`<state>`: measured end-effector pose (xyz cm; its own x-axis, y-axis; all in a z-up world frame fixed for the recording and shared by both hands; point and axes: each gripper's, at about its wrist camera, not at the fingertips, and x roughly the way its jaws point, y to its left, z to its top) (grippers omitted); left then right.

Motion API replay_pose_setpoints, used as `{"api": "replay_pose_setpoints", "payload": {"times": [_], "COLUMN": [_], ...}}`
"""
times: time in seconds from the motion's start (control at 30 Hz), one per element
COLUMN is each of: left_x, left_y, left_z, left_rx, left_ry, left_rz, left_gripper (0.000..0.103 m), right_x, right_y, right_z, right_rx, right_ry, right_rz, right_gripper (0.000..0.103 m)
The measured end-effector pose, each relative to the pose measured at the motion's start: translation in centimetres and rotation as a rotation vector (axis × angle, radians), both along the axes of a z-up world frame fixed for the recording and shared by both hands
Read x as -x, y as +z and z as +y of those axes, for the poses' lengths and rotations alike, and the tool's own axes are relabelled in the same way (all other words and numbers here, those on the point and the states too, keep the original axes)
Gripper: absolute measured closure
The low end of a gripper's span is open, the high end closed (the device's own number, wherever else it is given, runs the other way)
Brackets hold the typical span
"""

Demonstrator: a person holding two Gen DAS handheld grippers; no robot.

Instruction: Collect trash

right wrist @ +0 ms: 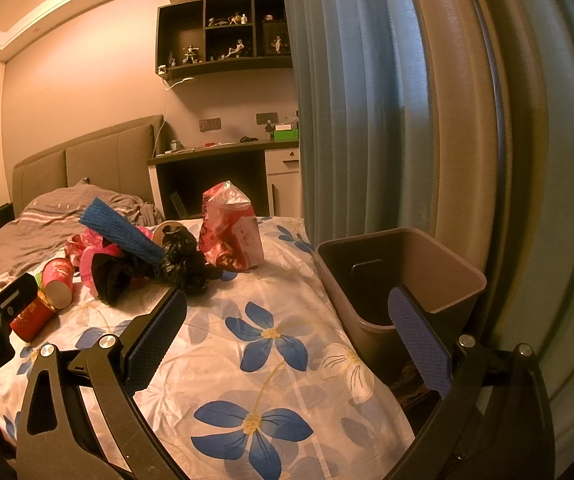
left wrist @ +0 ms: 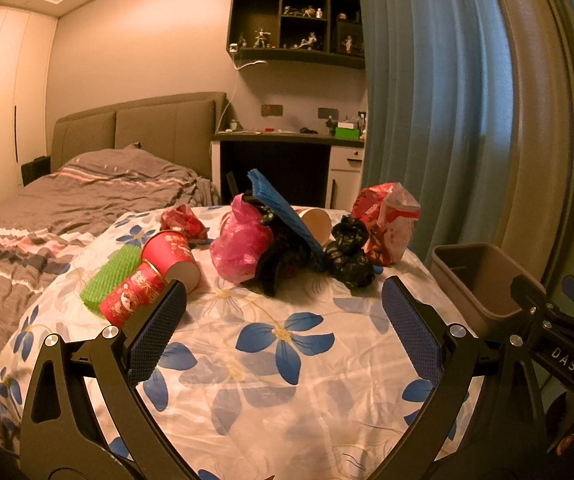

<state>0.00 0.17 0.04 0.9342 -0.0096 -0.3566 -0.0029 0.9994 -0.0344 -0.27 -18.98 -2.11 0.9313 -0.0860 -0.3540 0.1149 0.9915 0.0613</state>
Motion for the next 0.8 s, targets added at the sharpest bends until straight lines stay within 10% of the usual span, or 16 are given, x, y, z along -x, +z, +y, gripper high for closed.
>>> {"api": "replay_pose_setpoints", "payload": {"times": [0.8], "left_x": [0.0], "left_y": [-0.8], "left_z": [-1.5], "left_rx": [-0.007], "left_ry": [0.000], "left_rz": [-0.004], "left_gripper": [0.006], "right_x": [0.0], "right_y": [0.2], "right_z": [-0.2], "right_rx": [0.000], "right_ry": [0.000], "right_rz": [-0.002], "right_gripper": [0.005]}}
